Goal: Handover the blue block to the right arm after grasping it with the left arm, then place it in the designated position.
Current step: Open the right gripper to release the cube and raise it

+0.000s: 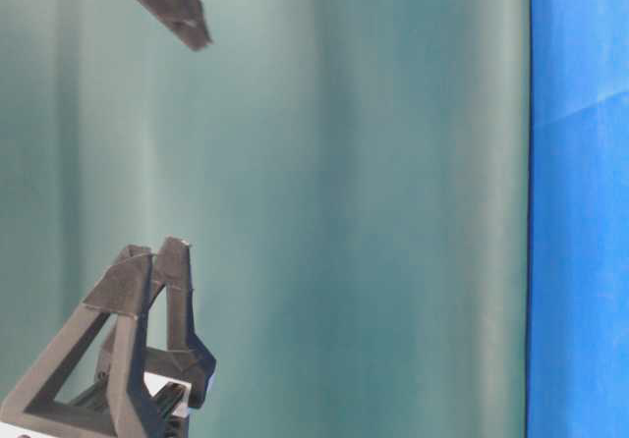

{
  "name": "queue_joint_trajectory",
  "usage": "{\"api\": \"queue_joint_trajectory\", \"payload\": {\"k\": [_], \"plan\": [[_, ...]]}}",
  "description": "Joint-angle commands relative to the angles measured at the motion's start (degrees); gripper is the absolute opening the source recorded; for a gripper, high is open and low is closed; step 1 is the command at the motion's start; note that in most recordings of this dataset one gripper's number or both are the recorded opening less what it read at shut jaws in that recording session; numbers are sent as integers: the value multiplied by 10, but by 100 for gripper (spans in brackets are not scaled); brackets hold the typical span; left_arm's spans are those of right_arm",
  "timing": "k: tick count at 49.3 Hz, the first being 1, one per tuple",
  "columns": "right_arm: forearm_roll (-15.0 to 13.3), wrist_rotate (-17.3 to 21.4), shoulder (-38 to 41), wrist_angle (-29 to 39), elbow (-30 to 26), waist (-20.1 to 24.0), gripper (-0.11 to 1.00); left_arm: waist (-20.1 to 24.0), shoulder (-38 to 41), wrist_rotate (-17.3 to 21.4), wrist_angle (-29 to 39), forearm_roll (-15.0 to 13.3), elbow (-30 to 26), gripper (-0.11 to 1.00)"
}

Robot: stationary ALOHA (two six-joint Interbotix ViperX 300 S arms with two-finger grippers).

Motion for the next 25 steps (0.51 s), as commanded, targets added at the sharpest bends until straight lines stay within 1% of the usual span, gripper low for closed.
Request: {"api": "queue_joint_trajectory", "payload": {"k": [1, 12, 19, 25], "plan": [[-1, -1, -3, 3, -11, 2, 88, 1, -5, -1, -3, 0, -10, 92], [-3, -2, 2, 2, -13, 2, 88, 1, -5, -1, -4, 0, -10, 92], [-19, -2, -10, -17, -9, 2, 87, 1, -5, -1, -4, 0, -10, 92], [-32, -2, -24, -49, -4, 2, 87, 0, -6, -1, -4, 0, -9, 92]]}}
